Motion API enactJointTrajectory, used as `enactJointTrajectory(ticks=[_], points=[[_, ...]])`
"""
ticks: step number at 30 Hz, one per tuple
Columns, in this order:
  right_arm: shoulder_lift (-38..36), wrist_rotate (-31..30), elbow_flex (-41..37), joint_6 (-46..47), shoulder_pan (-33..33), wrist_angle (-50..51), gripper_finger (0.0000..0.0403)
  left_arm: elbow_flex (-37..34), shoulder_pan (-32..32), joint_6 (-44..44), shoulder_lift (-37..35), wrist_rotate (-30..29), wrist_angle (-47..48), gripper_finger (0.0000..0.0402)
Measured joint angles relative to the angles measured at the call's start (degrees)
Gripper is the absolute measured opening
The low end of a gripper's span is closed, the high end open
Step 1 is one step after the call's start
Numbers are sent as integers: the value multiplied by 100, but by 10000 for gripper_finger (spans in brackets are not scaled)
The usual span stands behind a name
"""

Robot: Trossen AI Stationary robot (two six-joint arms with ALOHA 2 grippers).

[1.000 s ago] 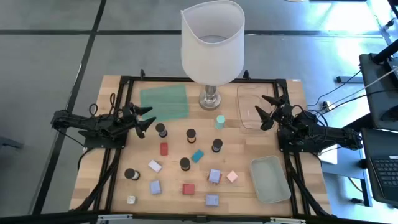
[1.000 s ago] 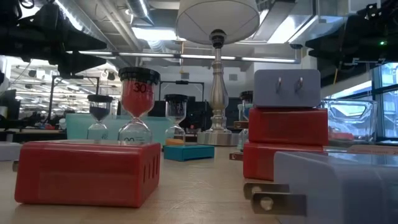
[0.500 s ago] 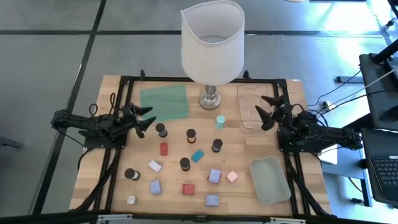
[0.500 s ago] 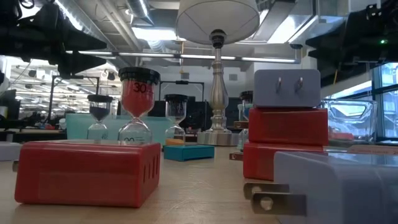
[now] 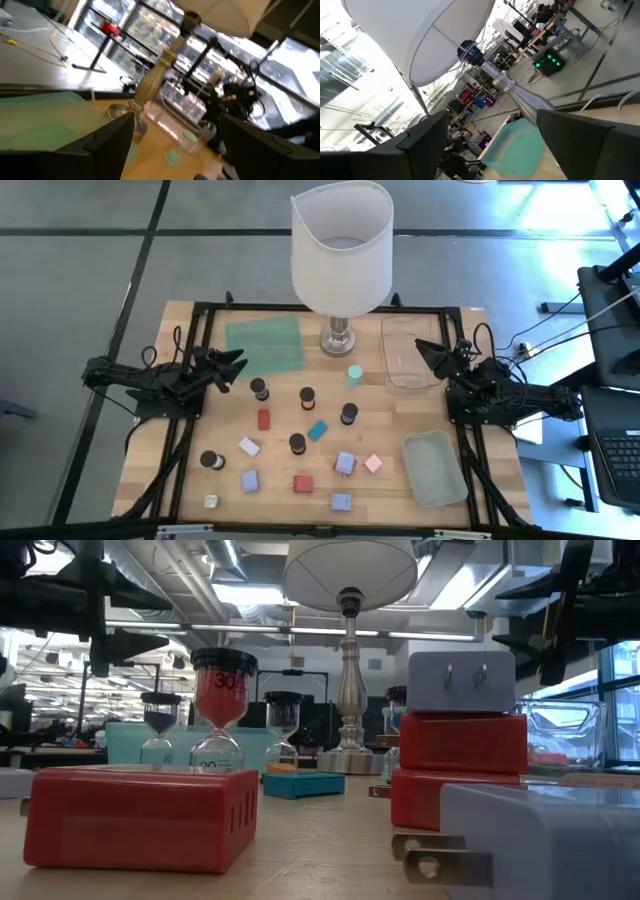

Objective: Pick & Place Office items
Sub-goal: Put the light blue hourglass into the transparent bin

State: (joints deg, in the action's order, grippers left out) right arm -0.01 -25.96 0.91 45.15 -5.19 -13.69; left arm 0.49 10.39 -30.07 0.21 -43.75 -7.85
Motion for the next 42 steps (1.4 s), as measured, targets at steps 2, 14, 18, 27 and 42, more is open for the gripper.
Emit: enactJointTrajectory(ticks=[2, 14, 18, 27, 42], points=[[0, -4, 2, -59, 0, 0, 307, 1, 0, 183, 0, -316, -13, 290], [0, 612, 0, 139, 13, -22, 307, 2, 0, 1030, 0, -948, 6, 290], [0, 429, 0, -213, 13, -522, 307, 2, 0, 1032, 0, -1183, 6, 290], [0, 277, 0, -1445, 9, -1531, 307, 2, 0, 986, 0, -1831, -56, 290], [17, -991, 278, -2538, -44, -1693, 307, 2, 0, 1012, 0, -1831, -445, 290]])
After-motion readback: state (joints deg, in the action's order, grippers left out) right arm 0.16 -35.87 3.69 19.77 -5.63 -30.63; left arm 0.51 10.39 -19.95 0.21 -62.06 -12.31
